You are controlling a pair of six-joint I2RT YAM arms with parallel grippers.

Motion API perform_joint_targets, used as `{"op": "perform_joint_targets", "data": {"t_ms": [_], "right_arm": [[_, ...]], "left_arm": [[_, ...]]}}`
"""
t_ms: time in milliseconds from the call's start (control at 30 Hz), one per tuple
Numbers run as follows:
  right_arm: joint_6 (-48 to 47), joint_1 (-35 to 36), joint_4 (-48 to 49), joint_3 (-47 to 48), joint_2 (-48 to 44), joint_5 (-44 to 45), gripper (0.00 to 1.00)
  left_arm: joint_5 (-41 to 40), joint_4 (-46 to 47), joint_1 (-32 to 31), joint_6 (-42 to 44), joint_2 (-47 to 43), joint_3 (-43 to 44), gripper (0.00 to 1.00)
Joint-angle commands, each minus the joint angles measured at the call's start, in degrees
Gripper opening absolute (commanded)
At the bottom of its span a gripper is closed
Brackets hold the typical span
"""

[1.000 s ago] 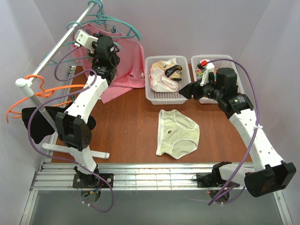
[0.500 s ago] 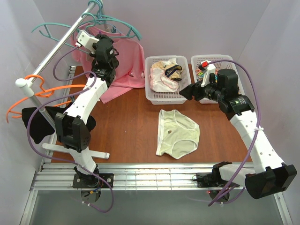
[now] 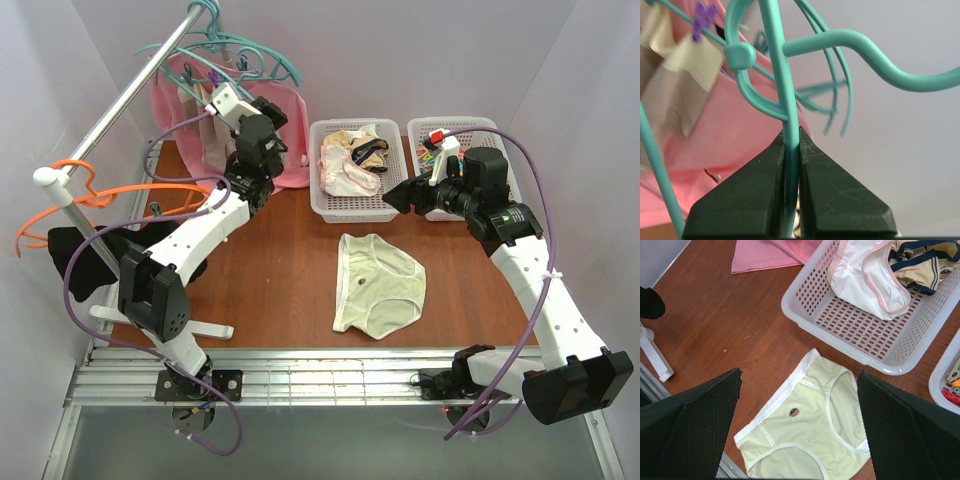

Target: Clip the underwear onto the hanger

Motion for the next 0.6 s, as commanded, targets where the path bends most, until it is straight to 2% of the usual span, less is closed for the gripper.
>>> {"op": "perform_joint_targets", "data": {"t_ms": [0,567], "right_arm": [[-0.15,-0.36,0.09,-0.16,-1.07,0.15,0.84],[-0.33,-1.06,0.09,-3.58,-1.94,4.02,0.84]], "left_arm": [[0.70,3.68,-2.51,3.25,-4.42,-2.49,0.05],[5.27,1.66,-18.58,1.41,-11.02,-14.01,0.01]]}}
